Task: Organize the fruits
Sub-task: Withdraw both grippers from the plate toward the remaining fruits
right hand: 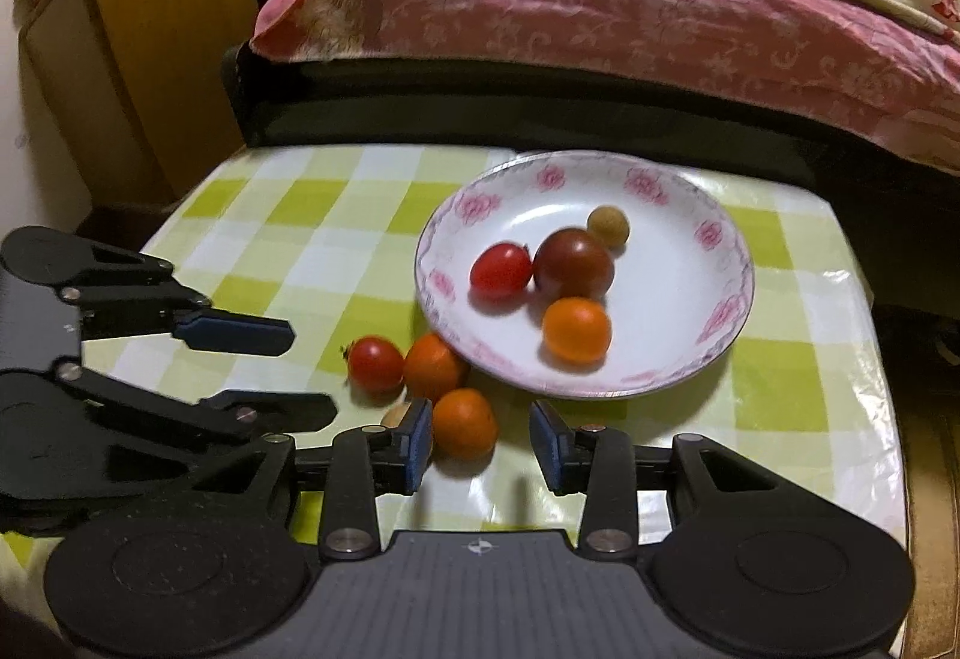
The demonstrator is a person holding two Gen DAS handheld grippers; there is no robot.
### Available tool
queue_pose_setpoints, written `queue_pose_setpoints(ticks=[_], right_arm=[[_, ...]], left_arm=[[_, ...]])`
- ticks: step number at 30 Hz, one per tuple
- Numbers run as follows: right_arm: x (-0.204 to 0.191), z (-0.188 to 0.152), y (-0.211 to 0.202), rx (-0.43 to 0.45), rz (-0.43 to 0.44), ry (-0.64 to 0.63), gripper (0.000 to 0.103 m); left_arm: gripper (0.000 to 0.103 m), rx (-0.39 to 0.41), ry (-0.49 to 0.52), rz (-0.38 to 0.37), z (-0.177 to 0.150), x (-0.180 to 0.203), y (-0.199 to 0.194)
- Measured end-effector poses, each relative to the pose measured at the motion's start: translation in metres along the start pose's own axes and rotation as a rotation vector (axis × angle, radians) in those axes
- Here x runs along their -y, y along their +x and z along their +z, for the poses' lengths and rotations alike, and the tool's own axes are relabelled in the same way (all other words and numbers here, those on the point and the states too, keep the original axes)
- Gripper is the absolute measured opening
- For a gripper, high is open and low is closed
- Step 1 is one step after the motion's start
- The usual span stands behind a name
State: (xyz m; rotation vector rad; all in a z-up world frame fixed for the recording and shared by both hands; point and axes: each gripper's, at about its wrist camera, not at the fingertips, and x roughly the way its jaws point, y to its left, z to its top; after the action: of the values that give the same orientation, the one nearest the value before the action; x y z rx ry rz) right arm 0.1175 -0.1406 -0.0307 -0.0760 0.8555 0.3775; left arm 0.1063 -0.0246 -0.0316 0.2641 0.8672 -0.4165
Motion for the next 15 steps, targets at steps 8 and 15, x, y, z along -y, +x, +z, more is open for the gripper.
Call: queue_pose_setpoints(ticks=[8, 15], right_arm=[[-0.004, -0.004, 0.015, -0.044, 0.011, -0.006, 0.033], [0.001, -0.001, 0.023, -0.05, 0.033, 0.036, 0.033]], left_arm=[[0.046, -0.01, 0.001, -0.048, -0.008, 0.007, 0.006], [0.046, -0.002, 0.0, -0.07, -0.007, 0.006, 0.009]])
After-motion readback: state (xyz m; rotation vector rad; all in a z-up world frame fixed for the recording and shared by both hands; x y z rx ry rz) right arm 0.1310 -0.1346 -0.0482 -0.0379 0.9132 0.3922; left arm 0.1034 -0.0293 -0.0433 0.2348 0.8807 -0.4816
